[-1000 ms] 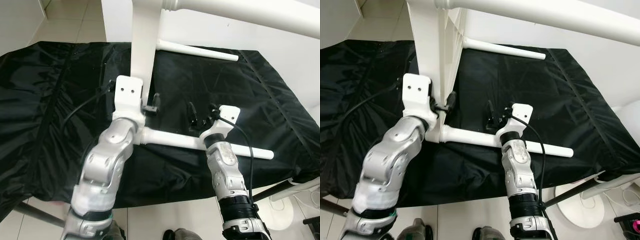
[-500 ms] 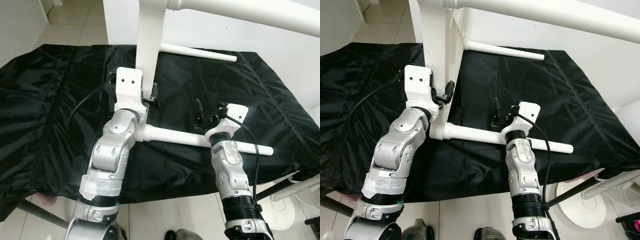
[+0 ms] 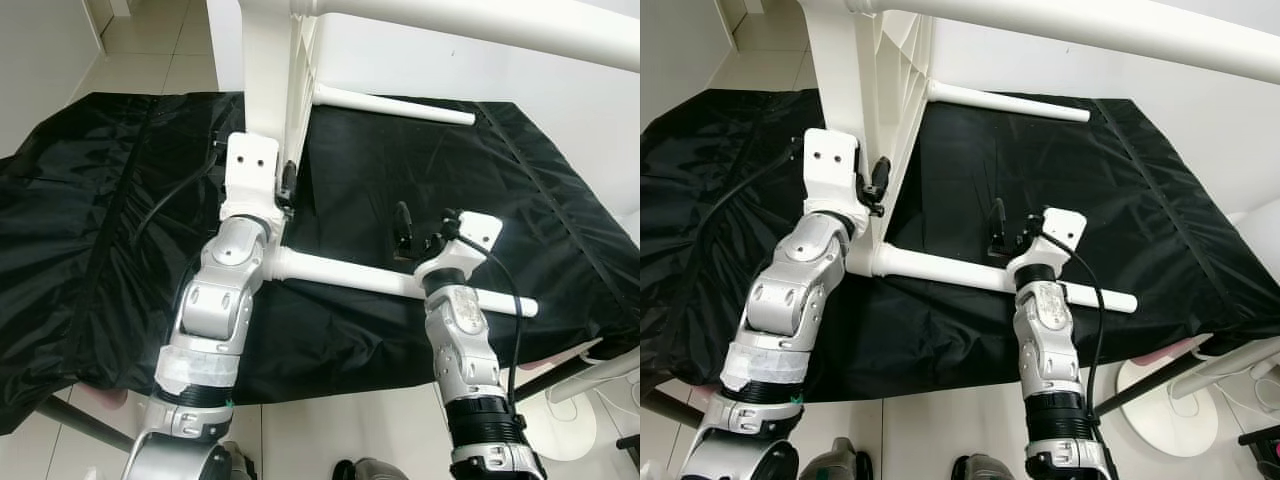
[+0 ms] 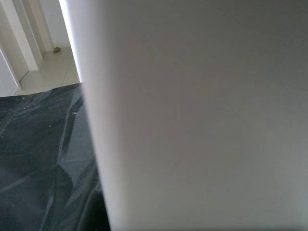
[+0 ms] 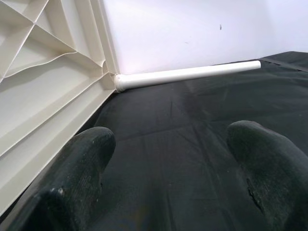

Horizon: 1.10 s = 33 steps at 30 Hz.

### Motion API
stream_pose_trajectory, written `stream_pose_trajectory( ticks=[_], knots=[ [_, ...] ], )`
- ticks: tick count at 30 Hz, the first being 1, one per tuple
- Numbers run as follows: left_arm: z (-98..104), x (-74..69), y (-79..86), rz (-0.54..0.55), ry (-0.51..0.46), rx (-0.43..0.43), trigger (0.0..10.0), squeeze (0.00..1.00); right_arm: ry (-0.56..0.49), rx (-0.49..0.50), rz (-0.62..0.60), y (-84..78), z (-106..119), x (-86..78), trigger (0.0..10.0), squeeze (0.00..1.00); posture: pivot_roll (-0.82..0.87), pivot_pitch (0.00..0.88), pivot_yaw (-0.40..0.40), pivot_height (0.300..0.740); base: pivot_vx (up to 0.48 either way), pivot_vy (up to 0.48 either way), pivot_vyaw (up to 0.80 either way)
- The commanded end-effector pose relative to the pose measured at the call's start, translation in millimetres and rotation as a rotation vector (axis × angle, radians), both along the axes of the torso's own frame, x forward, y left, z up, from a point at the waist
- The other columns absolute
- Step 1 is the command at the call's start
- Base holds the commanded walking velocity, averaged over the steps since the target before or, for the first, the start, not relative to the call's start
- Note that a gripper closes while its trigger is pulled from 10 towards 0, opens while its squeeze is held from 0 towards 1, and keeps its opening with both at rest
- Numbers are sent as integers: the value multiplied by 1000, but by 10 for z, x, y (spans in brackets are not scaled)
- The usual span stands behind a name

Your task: Building children table

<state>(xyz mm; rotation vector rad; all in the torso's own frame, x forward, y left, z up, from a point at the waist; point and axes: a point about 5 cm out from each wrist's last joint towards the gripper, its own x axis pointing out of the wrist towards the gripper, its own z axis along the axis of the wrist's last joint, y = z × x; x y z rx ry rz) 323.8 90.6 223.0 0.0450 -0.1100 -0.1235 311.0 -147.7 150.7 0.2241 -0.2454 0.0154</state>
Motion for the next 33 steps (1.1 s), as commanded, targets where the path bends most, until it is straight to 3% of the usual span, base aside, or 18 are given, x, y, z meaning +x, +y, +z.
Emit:
stream_pose_trajectory(
  ticks=[1, 7, 16, 23, 33],
  knots=[
    [20, 11, 157, 201, -20, -3, 0, 0, 11, -7, -12, -24, -21, -13, 10000, 0, -10, 42, -8, 740, 0, 0, 0],
    [60, -53, 278, 263, -47, 5, 0, 0, 16, -12, -10, -28, -26, -7, 10000, 0, 2, 49, -22, 740, 0, 0, 0],
    [121, -149, 542, 473, -89, -2, 0, 0, 16, -26, -3, -60, -2, 25, 10000, 0, 5, 52, -39, 740, 0, 0, 0],
    [151, -199, 598, 523, -107, -4, 0, 0, 17, -30, -2, -64, -1, 25, 10000, 0, 6, 57, -47, 740, 0, 0, 0],
    [204, -395, 711, 616, -160, -1, 0, 0, 23, -43, 7, -81, 3, 46, 10000, 0, 10, 67, -68, 740, 0, 0, 0]
  ],
)
